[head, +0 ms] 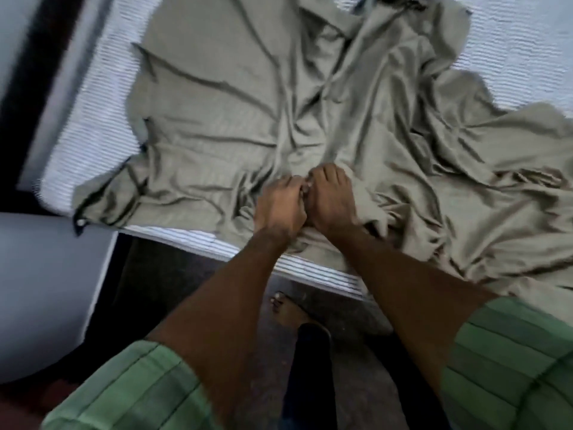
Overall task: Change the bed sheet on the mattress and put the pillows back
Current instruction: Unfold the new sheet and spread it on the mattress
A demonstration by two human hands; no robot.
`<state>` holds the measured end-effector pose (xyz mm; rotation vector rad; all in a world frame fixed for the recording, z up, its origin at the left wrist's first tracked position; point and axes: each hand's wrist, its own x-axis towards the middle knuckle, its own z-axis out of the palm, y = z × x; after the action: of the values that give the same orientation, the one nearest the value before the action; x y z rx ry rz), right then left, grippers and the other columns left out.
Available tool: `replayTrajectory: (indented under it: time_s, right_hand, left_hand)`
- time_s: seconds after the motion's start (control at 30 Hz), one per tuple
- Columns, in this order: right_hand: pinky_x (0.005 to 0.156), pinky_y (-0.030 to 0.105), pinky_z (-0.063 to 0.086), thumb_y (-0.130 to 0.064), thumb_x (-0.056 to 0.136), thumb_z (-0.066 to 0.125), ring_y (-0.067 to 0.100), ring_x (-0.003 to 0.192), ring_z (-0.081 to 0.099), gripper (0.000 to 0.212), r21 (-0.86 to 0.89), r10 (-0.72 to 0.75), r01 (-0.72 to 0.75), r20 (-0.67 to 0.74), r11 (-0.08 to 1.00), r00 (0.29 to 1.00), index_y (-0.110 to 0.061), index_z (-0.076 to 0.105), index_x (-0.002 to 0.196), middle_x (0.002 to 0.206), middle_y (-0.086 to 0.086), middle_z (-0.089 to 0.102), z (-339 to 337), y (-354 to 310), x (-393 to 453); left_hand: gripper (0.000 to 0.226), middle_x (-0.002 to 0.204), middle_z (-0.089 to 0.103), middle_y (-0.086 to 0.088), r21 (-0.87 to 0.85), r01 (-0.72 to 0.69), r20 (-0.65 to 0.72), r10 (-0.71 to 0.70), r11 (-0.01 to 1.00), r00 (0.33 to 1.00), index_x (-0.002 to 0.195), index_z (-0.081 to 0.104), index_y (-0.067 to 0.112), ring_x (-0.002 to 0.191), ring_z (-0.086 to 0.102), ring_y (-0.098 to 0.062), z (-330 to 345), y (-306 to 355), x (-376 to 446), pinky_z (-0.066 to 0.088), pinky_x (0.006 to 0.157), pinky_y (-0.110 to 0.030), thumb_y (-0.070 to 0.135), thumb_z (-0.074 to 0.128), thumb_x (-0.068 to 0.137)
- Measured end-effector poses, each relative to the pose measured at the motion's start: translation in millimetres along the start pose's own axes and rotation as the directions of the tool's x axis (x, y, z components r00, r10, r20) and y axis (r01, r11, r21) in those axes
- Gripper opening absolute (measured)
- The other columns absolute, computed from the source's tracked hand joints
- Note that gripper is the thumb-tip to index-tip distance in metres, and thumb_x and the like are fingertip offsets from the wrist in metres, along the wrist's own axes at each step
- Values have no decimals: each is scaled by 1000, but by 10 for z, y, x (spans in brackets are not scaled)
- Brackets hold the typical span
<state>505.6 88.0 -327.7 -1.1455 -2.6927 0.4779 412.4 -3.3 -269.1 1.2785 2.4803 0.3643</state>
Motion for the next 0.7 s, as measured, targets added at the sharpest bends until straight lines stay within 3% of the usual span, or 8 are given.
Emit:
replayTrajectory:
  time_s: [0.07, 0.17, 0.3, 0.37, 0.53, 0.7]
  right_hand:
    - [89, 45, 40, -26, 85, 60, 36, 102, 56, 26, 30, -90, 88, 51, 996, 995, -11, 64, 105, 110, 13, 62, 205, -528, 90]
    - [88, 45, 44, -34, 84, 52, 34, 104, 55, 36, 93, -181, 169, 143, 981, 973, -11, 64, 109, 111, 11, 63, 352, -1146, 173]
    - [91, 45, 40, -40, 84, 50, 31, 106, 52, 38, 39, -332, 331, 164, 943, 929, -13, 62, 107, 113, 10, 59, 534, -1587, 248]
    - [94, 46, 40, -40, 83, 53, 32, 106, 52, 37, 14, -396, 400, 184, 916, 900, -12, 63, 104, 111, 11, 60, 640, -1773, 308]
    - [91, 44, 41, -40, 84, 57, 32, 98, 62, 27, 37, -426, 433, 274, 900, 862, -16, 65, 93, 94, 9, 70, 935, -2112, 533]
    - [83, 44, 43, -36, 91, 57, 33, 88, 66, 23, 32, -395, 396, 179, 918, 901, -15, 64, 95, 91, 10, 71, 1037, -2475, 1024]
  left_hand:
    - [44, 104, 71, -9, 1, 89, -30, -89, 996, 996, 104, 69, 20, 93, 66, -38, -169, -553, -138, 52, 80, -43, 36, 34, 82]
    - [40, 101, 70, -10, 15, 187, -25, -187, 982, 982, 99, 68, 19, 92, 65, -39, -329, -1156, -309, 49, 80, -43, 36, 37, 81]
    - [52, 102, 68, -10, -77, 342, -70, -347, 937, 935, 98, 68, 17, 94, 63, -37, -473, -1554, -424, 48, 80, -43, 43, 27, 78]
    - [43, 103, 66, -9, -115, 427, -71, -436, 897, 897, 98, 66, 17, 96, 62, -36, -525, -1728, -442, 49, 81, -44, 36, 32, 80]
    - [18, 103, 66, -2, -245, 509, -75, -539, 825, 839, 96, 64, 23, 100, 63, -30, -711, -2099, -366, 52, 83, -40, 27, 53, 82]
    - [33, 104, 69, -14, -231, 624, -98, -656, 747, 749, 122, 51, 18, 99, 67, -41, -986, -2520, -171, 49, 76, -44, 24, 54, 90]
